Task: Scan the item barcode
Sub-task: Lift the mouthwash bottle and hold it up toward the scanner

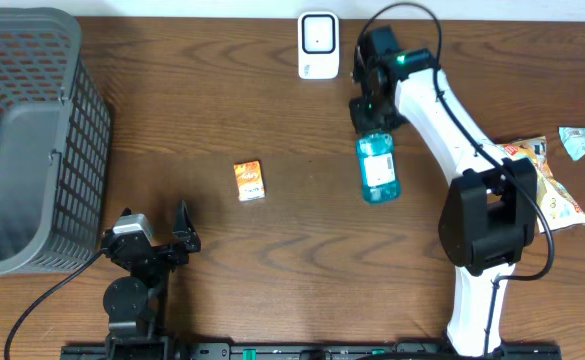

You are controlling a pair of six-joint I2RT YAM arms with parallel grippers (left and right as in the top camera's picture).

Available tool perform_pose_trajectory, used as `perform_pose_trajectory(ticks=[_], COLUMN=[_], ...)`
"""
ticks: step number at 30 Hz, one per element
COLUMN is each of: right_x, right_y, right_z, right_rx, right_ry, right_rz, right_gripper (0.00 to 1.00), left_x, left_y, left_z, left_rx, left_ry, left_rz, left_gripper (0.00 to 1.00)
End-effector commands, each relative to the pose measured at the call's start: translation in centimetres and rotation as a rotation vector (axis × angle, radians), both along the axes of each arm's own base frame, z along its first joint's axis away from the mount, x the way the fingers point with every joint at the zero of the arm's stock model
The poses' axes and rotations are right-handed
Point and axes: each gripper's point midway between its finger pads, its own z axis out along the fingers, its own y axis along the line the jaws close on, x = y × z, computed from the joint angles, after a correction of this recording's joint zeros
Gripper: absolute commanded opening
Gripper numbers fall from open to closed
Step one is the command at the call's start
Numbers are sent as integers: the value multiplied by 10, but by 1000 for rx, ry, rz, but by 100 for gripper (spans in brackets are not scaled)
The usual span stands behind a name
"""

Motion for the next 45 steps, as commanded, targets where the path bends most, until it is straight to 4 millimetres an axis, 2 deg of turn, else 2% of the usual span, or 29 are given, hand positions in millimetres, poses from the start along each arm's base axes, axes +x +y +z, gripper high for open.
perform_pose_trajectory(ticks=[1, 5, 11, 15, 23, 29, 32, 38, 41, 45], right_x=[6, 4, -7, -13, -7, -2, 0, -3, -9, -22], right_y=[15, 33, 66, 89, 125, 148, 153, 148, 135, 100], right_z=[30, 42, 46, 59, 101, 111, 114, 114, 108, 102], right_rx=[50, 65, 73, 89, 174, 192, 172, 148, 136, 49], right_ry=[-47, -64, -76, -108, -265, -344, -382, -398, -369, -370], right_rz=[-7, 27, 100, 149, 189, 222, 207, -18, -217, -512], right_gripper=[1, 1, 1, 1, 1, 1, 1, 1, 1, 1], left_x=[-1, -1, -1, -1, -1, -1, -1, -1, -1, -1], left_y=[1, 1, 1, 1, 1, 1, 1, 1, 1, 1], left_z=[-18, -18, -18, -18, -18, -18, -18, -18, -18, -18], left_rx=[-9, -9, -9, -9, -9, -9, -9, -9, -9, -9], left_ry=[47, 47, 47, 47, 47, 47, 47, 47, 47, 47], left_rz=[9, 9, 9, 9, 9, 9, 9, 9, 9, 9], left_gripper=[98, 98, 98, 98, 98, 98, 98, 98, 98, 97])
